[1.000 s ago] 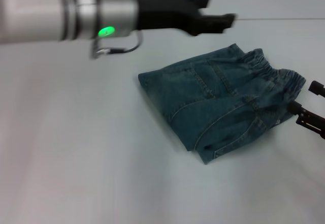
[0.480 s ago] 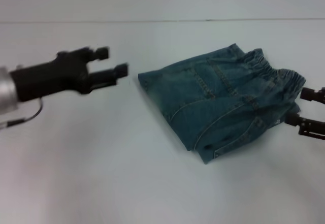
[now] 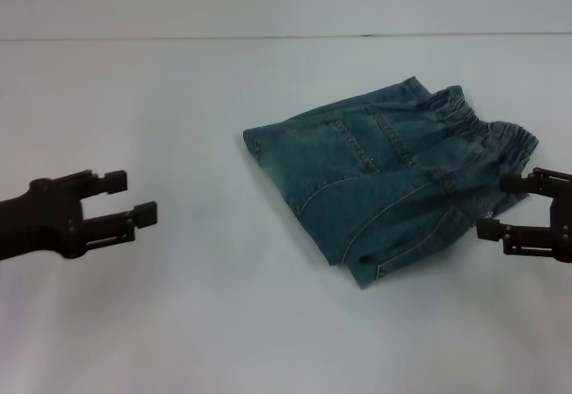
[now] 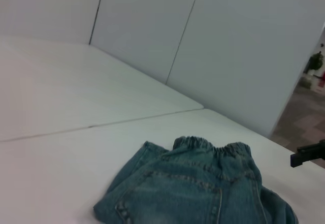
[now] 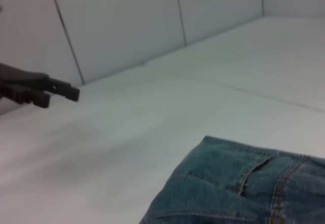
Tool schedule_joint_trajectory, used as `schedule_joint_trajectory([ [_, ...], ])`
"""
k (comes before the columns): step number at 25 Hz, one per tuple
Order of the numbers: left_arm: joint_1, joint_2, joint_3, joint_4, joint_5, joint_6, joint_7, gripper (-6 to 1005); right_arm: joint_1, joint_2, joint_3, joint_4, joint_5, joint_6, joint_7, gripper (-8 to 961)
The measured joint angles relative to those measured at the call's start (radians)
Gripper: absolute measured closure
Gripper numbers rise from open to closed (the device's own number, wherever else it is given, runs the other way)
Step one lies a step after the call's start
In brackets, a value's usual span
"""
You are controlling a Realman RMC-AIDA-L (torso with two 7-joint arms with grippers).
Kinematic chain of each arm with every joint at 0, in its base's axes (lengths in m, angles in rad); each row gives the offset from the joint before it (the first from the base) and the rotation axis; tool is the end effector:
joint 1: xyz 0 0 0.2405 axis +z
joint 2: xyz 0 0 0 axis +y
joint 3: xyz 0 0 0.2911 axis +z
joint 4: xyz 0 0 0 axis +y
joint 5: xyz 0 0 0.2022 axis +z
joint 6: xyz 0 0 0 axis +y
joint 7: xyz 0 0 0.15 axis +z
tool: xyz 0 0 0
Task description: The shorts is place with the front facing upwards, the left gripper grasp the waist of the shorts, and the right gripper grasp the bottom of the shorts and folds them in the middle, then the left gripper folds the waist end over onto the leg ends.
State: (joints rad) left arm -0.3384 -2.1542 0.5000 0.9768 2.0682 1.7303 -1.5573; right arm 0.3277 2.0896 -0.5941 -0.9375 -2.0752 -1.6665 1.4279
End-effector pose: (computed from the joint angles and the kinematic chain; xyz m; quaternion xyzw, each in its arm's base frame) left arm -0.3157 0.2872 0.0201 -0.9016 -0.2974 -0.2543 0.1843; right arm 0.3321 0.2916 0.0269 -0.9309 0.2398 0.1928 0.1968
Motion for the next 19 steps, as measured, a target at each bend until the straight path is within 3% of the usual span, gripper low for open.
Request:
schedule_joint_trajectory([
  [19,0.019,-0.006,-0.011,0.002,0.046,0.005,0.015,209,0.009,-0.002,-0.003,0.008,-0.030,0.022,-0.009,71],
])
